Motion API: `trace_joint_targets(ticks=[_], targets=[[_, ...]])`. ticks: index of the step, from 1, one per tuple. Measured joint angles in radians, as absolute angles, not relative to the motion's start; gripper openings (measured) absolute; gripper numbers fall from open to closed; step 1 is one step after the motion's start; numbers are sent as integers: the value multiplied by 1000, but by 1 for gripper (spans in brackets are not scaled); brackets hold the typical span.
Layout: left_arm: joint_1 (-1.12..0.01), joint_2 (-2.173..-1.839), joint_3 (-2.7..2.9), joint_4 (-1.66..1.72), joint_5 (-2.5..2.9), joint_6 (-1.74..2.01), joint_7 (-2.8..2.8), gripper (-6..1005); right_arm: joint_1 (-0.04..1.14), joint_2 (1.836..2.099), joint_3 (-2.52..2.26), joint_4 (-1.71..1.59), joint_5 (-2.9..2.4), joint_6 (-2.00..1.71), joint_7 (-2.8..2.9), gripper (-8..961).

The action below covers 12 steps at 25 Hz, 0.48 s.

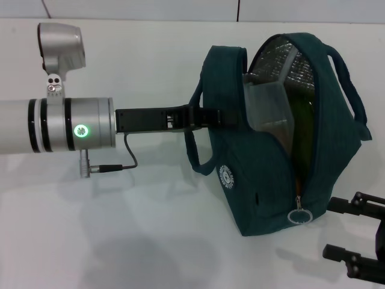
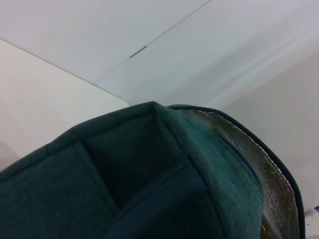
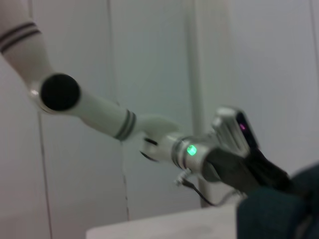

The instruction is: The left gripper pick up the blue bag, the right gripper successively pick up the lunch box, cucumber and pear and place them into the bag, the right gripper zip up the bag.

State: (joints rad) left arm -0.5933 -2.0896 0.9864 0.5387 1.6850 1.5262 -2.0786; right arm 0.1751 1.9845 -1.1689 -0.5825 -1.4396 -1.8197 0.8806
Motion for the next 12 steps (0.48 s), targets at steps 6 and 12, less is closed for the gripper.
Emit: trace_joint_targets(ticks=[6,12], targets=[[-594,-2091,986,540,1685,1526,-2079,43,203,1973,-1168,-491,-1445,-1748,873,657],[-600,-2090,986,542,1684,1526,-2079,44,212,1980,-1173,-474,-1451,-1657,880,656]])
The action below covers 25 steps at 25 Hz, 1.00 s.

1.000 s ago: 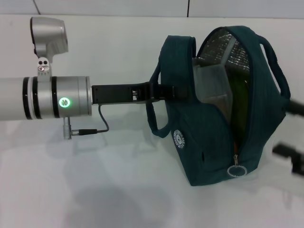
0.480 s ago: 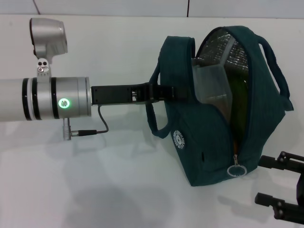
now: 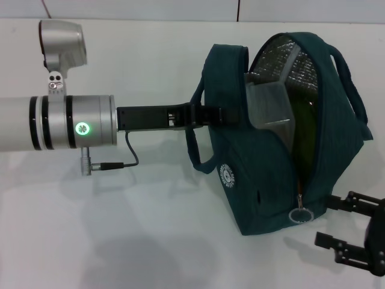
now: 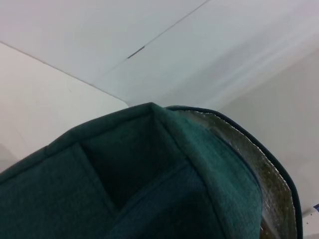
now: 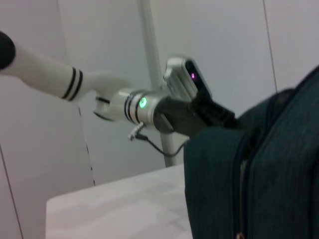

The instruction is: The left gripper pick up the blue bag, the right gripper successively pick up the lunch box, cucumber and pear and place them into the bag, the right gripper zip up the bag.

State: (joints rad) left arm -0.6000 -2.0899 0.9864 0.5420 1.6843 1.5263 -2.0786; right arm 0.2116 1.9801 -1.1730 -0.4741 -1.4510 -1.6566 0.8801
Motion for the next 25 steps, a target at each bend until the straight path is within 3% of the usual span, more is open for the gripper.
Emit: trace_joint_targets(ticks=[6,20,25], targets=[[-602,-2089,986,543,1684,1526,-2079,44,259,2000,-1175,-434,-1505,-1610,881,657],[-601,-2088,986,542,1682,1524,-2079,46,311,2011,-1172,-392,-1499,-1577,873,641],[-601,-2088,986,543,1683,1522,-2079,47,313,2012,-1170,-391,-1474,-1549,875,423]])
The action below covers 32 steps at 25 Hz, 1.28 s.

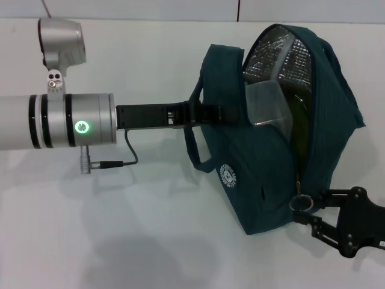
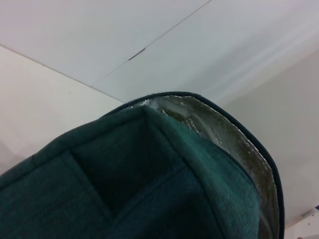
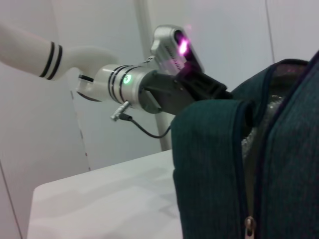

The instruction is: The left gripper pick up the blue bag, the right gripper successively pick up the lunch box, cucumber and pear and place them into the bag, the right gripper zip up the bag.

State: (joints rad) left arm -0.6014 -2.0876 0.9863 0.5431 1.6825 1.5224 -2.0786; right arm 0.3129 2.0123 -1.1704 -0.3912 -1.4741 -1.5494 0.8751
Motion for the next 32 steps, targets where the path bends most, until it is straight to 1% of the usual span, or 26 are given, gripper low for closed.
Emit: trace_joint_targets(ticks=[5,11,15,19,23,29,32], targets=[[-601,-2088,986,545,1683,1517,-2079,48,313,2013,-1169,-392,-1472,-1547,873,225],[-599,-2088,986,546,1682,1513,-2079,48,305,2011,-1167,-402,-1458,-1559,872,11],[-594,-2087,985,544,1682,1513,-2079,49,298,2004,-1159,-403,-1450,-1597,866,9],[-592,-2086,985,541,1683,1515,-2079,49,276,1991,-1142,-419,-1449,-1653,863,7],[-585,-2085,985,541,1683,1520,-2077,50,256,1989,-1106,-438,-1449,-1694,862,5],[-575,-2085,985,541,1683,1526,-1998,142,266,1998,-1103,-445,-1451,-1708,858,7],[-573,-2084,985,542,1683,1527,-1975,284,276,2003,-1104,-450,-1451,-1708,858,8]])
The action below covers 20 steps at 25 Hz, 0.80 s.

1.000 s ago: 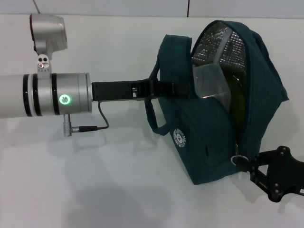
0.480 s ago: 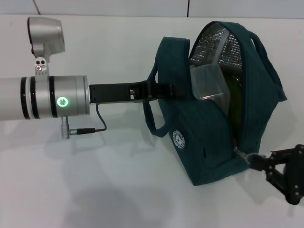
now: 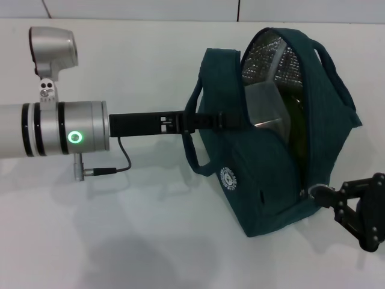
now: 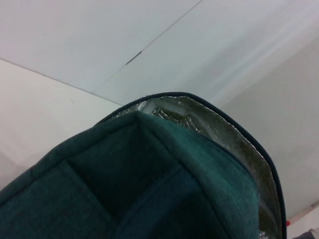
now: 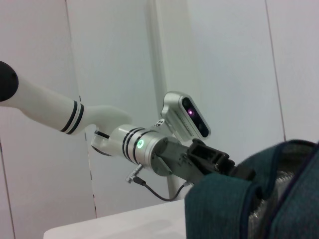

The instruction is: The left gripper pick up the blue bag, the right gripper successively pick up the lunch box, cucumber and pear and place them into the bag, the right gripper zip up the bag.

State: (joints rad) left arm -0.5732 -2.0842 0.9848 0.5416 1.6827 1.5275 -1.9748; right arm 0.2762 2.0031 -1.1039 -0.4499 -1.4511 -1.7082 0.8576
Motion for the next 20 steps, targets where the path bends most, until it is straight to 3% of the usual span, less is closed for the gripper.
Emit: trace_joint_targets(ticks=[13,20], targets=[[-541,-2077,936,549,1548,1569,-1891,813,318,2008,-1101,-494,-1404,-1712,863,13],[-508,-2077,866,549,1538,1600,-1835,817,343,2008,-1101,-528,-1307,-1742,876,15]])
